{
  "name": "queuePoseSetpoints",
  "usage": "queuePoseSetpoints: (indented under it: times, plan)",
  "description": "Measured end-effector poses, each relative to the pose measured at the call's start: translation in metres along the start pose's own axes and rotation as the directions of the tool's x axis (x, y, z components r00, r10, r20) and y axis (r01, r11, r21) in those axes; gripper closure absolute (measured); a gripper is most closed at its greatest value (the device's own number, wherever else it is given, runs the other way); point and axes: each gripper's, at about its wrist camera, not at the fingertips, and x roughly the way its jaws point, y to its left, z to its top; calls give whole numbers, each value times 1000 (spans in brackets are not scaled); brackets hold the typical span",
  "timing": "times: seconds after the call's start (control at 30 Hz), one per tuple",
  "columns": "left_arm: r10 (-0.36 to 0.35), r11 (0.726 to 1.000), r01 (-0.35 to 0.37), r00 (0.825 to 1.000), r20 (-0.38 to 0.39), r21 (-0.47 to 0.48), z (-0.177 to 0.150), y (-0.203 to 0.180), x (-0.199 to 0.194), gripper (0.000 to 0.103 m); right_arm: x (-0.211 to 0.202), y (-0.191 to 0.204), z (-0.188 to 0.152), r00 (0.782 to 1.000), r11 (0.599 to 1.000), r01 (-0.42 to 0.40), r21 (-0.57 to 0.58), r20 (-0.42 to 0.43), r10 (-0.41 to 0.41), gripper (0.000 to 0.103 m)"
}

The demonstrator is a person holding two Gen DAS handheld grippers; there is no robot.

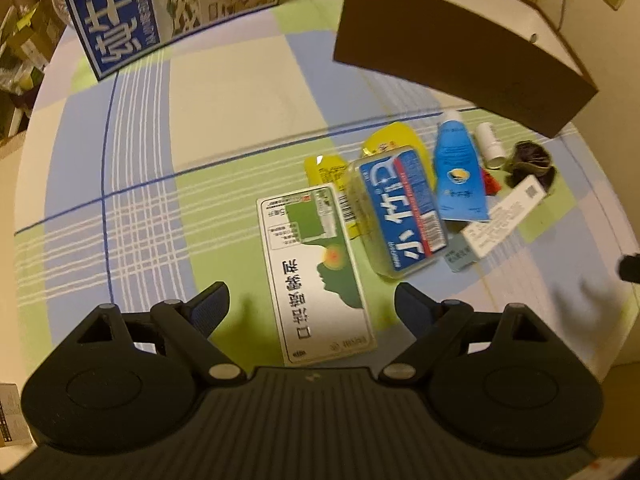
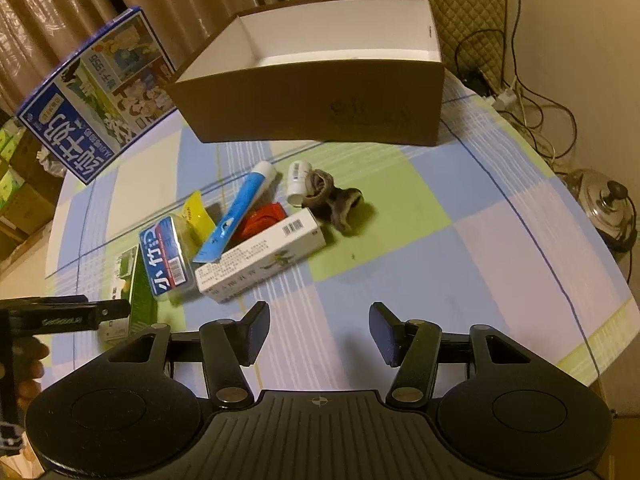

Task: Organize objects
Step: 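Grasp the green-and-white medicine box with the left tool and lift it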

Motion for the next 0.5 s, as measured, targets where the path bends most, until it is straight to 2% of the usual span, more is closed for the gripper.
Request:
queuePoseSetpoints:
  times: [0.23, 0.43, 0.5]
  plan:
    - [19, 999, -21, 999, -37, -36, 8, 5, 28, 19, 2, -15, -2, 1000, 1000, 17, 27, -14, -16, 50]
    - [13, 997, -17, 999, -48, -77, 14, 4, 44, 29, 5, -29, 4, 1000, 999, 18, 28, -23, -17, 50]
    - [18, 996, -21, 999, -40, -88, 16, 3, 45, 29, 7, -33, 6, 1000, 1000, 15, 24, -25, -14, 50]
